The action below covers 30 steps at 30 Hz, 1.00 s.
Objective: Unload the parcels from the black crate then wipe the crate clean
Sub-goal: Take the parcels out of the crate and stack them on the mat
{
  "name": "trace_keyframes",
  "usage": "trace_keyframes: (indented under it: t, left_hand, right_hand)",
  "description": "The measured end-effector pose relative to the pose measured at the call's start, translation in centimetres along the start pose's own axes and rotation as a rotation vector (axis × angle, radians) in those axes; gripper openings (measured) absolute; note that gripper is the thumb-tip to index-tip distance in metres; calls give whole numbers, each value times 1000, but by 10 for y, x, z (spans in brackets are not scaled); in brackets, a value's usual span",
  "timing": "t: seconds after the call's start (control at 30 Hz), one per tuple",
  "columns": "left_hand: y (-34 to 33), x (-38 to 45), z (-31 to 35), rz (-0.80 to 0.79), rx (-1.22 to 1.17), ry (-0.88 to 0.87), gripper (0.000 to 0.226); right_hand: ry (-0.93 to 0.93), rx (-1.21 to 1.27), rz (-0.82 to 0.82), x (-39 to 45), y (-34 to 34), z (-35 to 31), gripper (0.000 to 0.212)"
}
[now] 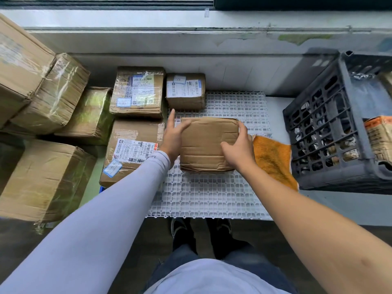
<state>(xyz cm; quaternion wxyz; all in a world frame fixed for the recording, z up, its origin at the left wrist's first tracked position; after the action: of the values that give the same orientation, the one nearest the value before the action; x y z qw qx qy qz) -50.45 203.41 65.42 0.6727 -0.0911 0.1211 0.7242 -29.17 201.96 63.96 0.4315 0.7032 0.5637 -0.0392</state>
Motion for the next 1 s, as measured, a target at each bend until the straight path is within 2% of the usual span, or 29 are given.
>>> trace_keyframes:
  t: [0.07, 0.17, 0.27, 0.33, 0.43, 0.53, 0.63, 0.8, 0.9, 1.0]
  left_hand:
    - [5, -2, 6, 2, -116, 106, 75]
    - [12, -2, 12, 6, -161, 151, 67]
    - [13, -2, 16, 17, -185, 166, 60]
    - [14, -5, 18, 14, -194, 167, 55]
    - [19, -6, 18, 81, -271, 166, 62]
    - [20, -5, 15, 110, -297, 164, 50]
    - [19, -5, 9, 125, -234, 170, 39]
    - [20, -7, 2, 93, -111, 189, 55]
    - [19, -10, 4, 80, -100, 205, 51]
    - [15, -12, 8, 56, -112, 225, 50]
  right_hand:
    - [-38, 97, -2, 1, 4, -7, 76]
    - [-72, 229, -27, 5, 8, -14, 71]
    - [-139, 413, -50, 11, 10, -12, 44]
    - [-189, 519, -67, 12, 13, -9, 51]
    - [-235, 633, -116, 14, 16, -5, 66]
    - [-266, 645, -97, 15, 16, -2, 66]
    - [-250, 621, -96, 15, 16, 2, 40]
    - [-266, 599, -183, 7, 18, 5, 26]
    - [-269, 597, -213, 6, 18, 9, 14]
    - [-267, 586, -223, 5, 19, 8, 10]
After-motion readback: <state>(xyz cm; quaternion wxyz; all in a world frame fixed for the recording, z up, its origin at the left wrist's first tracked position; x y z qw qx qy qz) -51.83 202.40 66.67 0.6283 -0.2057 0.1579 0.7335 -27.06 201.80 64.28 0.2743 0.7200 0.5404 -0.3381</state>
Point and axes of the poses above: each hand's wrist, its own x-axis towards the middle knuckle, its own y-axis out of the back of the hand, z = x × y, the point moved 4 cm from there along x, towards the middle knuckle, and after that the axes turned 13 degrees about -y, right-handed, at the moved point
